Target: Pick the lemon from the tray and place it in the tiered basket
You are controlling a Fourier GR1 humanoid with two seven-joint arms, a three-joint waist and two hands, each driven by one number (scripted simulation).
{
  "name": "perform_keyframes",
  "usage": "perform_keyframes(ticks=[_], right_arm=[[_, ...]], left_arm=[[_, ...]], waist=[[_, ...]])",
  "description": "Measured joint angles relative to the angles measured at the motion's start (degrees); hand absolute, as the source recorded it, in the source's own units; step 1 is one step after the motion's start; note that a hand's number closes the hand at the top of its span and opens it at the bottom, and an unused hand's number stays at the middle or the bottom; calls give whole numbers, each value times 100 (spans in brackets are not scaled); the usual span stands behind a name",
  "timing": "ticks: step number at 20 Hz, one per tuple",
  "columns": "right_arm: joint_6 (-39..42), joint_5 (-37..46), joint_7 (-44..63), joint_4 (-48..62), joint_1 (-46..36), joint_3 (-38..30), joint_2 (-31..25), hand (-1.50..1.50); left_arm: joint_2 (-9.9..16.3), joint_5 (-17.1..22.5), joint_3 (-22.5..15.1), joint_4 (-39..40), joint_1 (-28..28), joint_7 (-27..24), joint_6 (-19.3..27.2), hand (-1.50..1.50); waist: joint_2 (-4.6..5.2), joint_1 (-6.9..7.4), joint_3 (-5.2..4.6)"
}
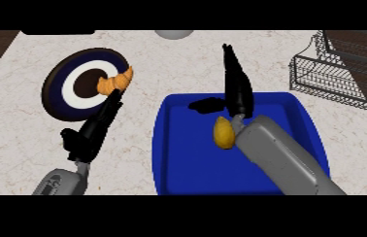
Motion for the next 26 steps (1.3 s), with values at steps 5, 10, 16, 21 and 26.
perform_keyframes(ticks=[5,10,16,21,26], right_arm=[[1636,248,1506,145,-540,653,-460,-150],[3179,8,2963,-260,-1224,998,-344,-150],[3927,-384,3806,-970,-1580,985,-339,-150],[4024,-174,4043,-1171,-1622,1015,-353,-150],[4152,-5,4117,-898,-1458,1114,-453,-150]], left_arm=[[14,15,3,-23,84,27,-13,0],[-40,-8,4,31,36,19,5,0],[-14,-8,55,-13,94,-52,-60,0],[-50,-38,87,-18,83,-73,-48,0],[-94,-79,47,-110,63,19,-26,0]], waist=[[-54,22,-17],[-35,-4,3],[11,-2,31],[30,-7,37],[43,2,39]])
